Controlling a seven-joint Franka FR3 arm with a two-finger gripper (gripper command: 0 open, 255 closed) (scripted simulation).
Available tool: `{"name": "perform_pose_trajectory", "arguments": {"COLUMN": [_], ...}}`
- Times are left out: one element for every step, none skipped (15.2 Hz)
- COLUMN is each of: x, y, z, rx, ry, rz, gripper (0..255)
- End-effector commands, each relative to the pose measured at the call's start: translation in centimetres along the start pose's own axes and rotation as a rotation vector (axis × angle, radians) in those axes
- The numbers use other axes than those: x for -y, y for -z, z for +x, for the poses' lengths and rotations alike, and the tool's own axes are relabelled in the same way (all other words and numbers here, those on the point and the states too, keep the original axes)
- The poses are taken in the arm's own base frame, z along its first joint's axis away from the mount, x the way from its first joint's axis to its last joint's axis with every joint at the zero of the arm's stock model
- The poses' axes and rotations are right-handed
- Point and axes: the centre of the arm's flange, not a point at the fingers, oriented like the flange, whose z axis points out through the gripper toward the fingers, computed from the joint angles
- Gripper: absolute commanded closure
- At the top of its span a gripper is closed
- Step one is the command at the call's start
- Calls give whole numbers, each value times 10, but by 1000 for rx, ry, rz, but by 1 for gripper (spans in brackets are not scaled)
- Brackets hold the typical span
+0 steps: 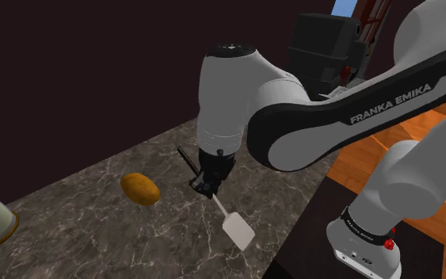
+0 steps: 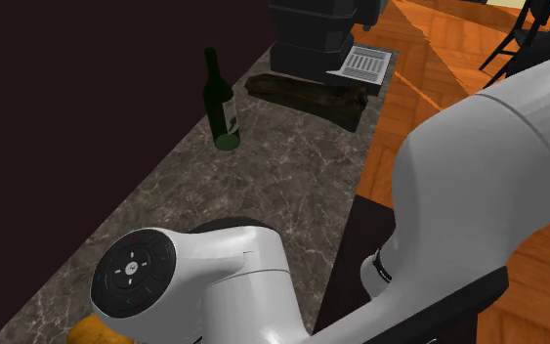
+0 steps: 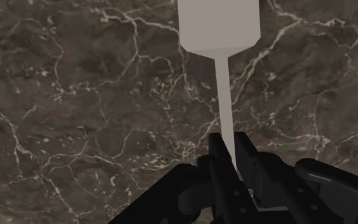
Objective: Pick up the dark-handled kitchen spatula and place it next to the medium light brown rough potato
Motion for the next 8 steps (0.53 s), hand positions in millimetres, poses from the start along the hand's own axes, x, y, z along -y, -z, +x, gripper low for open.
{"name": "perform_pose_trajectory", "arguments": {"x": [0, 0, 0, 0, 0, 0, 0, 0], "y": [-10, -16, -21, -26, -31, -37, -42, -47], "z": [-1, -1, -2, -2, -2, -3, -3, -3], "rx": [0, 0, 0, 0, 0, 0, 0, 0], "ry": [0, 0, 0, 0, 0, 0, 0, 0], "rz": [0, 0, 0, 0, 0, 0, 0, 0], "gripper": [255, 255, 255, 255, 255, 255, 255, 255]}}
